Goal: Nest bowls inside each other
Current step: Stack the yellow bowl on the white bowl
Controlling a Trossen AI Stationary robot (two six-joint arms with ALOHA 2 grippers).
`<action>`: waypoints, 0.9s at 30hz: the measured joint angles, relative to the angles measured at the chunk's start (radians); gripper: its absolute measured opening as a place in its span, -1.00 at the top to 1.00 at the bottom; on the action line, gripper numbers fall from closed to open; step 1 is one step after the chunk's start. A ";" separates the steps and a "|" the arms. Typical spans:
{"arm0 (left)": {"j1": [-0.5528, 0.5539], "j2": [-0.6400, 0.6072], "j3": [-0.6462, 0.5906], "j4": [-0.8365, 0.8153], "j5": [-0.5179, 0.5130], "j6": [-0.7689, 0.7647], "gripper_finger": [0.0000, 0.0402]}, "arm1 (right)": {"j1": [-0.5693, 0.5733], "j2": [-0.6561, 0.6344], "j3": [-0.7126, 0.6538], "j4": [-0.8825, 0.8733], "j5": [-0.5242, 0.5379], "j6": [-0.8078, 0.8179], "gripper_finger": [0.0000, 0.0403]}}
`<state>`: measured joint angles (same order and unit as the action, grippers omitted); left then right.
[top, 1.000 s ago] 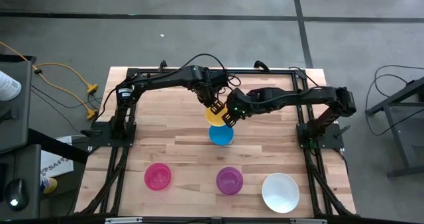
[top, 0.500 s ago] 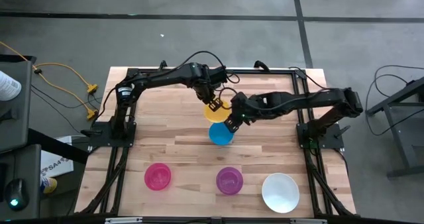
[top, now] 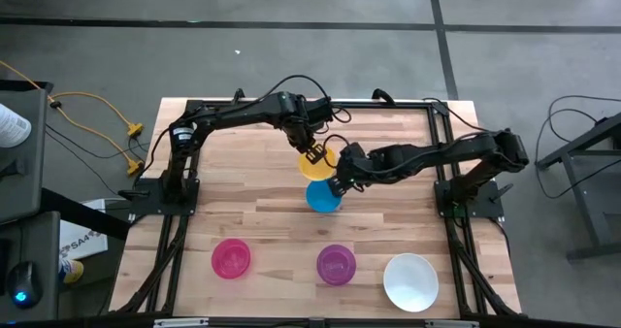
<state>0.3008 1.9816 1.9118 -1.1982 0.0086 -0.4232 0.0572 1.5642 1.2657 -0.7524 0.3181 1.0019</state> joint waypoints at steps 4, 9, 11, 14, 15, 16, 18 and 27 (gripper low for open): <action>0.000 0.000 0.000 0.001 0.000 0.000 1.00 | -0.001 -0.001 -0.031 0.127 -0.004 0.012 0.22; 0.000 0.000 0.000 -0.002 0.000 0.000 1.00 | -0.018 -0.001 -0.066 0.153 -0.003 0.052 0.22; 0.000 0.000 0.000 -0.010 0.000 0.001 1.00 | -0.027 -0.001 -0.072 0.156 -0.002 0.062 0.22; 0.000 0.000 0.000 -0.017 0.002 0.010 1.00 | -0.035 -0.001 -0.072 0.160 -0.002 0.068 0.22; 0.000 0.000 0.000 -0.022 0.006 0.015 1.00 | -0.039 -0.001 -0.072 0.160 -0.001 0.068 0.22; 0.000 0.000 0.000 -0.028 0.008 0.023 1.00 | -0.040 -0.001 -0.072 0.159 -0.002 0.069 0.22; -0.002 0.000 0.000 -0.033 0.008 0.026 1.00 | -0.046 -0.001 -0.072 0.159 -0.002 0.078 0.22; -0.016 -0.021 0.001 -0.020 0.009 0.026 1.00 | -0.054 -0.001 -0.072 0.160 -0.008 0.103 0.22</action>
<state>0.2852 1.9602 1.9129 -1.2184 0.0176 -0.3977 0.0036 1.5635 1.1935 -0.5926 0.3096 1.1054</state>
